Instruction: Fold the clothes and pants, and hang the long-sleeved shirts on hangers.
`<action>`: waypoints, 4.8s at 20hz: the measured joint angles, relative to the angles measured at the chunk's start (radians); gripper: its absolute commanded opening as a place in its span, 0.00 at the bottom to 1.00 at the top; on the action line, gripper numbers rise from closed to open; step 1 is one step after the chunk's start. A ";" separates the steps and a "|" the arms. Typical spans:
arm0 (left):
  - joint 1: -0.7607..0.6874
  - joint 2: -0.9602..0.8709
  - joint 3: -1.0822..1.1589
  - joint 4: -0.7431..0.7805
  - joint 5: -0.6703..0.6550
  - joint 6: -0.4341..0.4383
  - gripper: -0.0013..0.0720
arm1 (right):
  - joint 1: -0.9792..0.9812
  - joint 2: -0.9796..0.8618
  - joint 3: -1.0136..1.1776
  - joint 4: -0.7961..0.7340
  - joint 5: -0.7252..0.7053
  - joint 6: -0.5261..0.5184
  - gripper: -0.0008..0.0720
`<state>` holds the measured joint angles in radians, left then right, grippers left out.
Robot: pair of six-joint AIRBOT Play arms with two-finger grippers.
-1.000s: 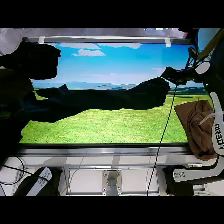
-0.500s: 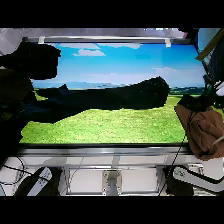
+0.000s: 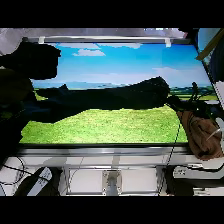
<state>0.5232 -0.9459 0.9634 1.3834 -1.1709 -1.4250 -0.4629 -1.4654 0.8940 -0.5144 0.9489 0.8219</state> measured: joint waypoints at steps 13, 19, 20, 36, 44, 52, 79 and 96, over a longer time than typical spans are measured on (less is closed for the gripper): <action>0.000 0.019 0.071 0.004 0.000 0.000 0.05 | 0.083 -0.027 0.141 -0.047 0.266 -0.025 0.07; 0.013 0.128 0.179 0.008 0.047 0.000 0.05 | -0.098 0.266 0.304 -0.267 0.550 0.101 0.07; 0.021 0.150 0.181 0.017 0.053 0.000 0.05 | -0.130 0.308 0.314 -0.308 0.578 0.108 0.07; 0.198 0.215 -0.208 0.156 0.149 -0.003 0.05 | -0.396 0.424 -0.043 -0.645 0.709 0.092 0.06; 0.199 0.233 -0.307 0.101 0.708 -0.003 0.05 | -0.448 0.425 -0.047 -0.859 0.734 0.172 0.07; 0.202 0.236 -0.521 0.245 0.645 0.001 0.06 | -0.467 0.449 -0.198 -0.937 0.655 0.210 0.07; -0.300 -0.946 0.821 -0.097 0.043 -0.256 0.98 | -0.081 0.379 0.286 -0.549 0.329 0.395 0.73; -0.293 -1.044 0.879 -0.167 -0.015 -0.362 0.05 | -0.071 0.377 0.287 -0.596 0.340 0.396 0.73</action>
<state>0.2306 -1.9903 1.8423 1.2163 -1.1862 -1.7874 -0.5343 -1.0882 1.1809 -1.1103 1.2892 1.2175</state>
